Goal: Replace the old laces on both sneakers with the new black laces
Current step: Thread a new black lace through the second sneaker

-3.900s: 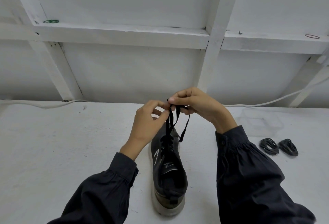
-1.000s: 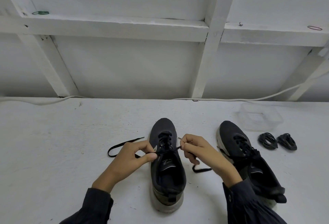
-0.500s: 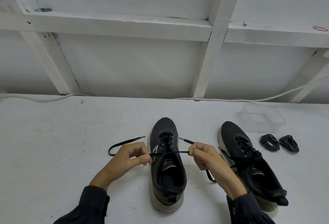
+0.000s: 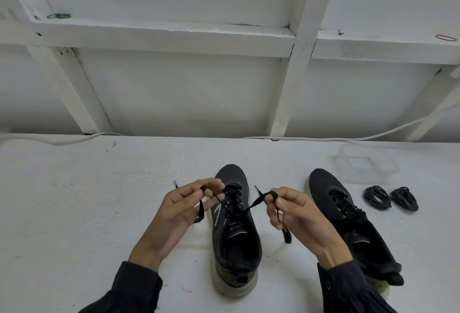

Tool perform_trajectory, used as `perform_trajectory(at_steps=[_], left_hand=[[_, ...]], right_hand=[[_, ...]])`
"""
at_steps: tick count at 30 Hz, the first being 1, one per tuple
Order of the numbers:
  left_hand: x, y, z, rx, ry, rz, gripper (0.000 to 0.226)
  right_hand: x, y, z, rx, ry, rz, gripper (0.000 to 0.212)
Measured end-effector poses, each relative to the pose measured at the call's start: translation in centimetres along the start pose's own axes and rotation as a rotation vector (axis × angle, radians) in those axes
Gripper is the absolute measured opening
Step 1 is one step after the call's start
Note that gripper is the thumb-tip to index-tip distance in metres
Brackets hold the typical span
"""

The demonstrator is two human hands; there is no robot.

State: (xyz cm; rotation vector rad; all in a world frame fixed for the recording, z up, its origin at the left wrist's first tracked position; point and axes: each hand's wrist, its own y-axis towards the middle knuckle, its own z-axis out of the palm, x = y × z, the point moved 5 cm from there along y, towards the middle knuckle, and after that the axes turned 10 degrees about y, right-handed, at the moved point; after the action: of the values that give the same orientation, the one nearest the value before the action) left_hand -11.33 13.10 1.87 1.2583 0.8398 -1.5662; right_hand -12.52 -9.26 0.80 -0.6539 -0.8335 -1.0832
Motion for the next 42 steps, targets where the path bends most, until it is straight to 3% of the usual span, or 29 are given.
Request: perform_trajectory(at_steps=[7, 14, 23, 32, 35, 39, 42], left_hand=[[-1.5, 1.1, 2.5, -0.115, -0.116, 0.004, 0.043], [-2.0, 0.9, 3.9, -0.155, -0.017, -0.033, 0.023], [-0.8, 0.8, 4.0, -0.126, 0.111, -0.091, 0.035], [-0.1, 0.8, 3.9, -0.222, 0.019, -0.133, 0.031], [0.2, 0.8, 3.7, -0.258, -0.005, -0.153, 0.031], [0.3, 0.9, 3.8, -0.235, 0.037, -0.151, 0.028], [0.2, 0.8, 3.7, -0.211, 0.103, -0.147, 0.031]], right_hand=[[3.0, 1.5, 3.6, 0.032, -0.151, -0.130, 0.030], [3.1, 2.2, 5.5, 0.045, -0.121, -0.150, 0.020], [1.8, 2.3, 4.8, -0.012, -0.218, -0.132, 0.032], [2.0, 1.9, 4.8, -0.093, -0.318, -0.114, 0.018], [1.9, 2.3, 4.3, -0.157, -0.283, -0.044, 0.036], [1.4, 2.6, 4.6, -0.082, -0.306, 0.054, 0.057], [1.7, 2.6, 4.8, -0.075, -0.326, 0.032, 0.045]])
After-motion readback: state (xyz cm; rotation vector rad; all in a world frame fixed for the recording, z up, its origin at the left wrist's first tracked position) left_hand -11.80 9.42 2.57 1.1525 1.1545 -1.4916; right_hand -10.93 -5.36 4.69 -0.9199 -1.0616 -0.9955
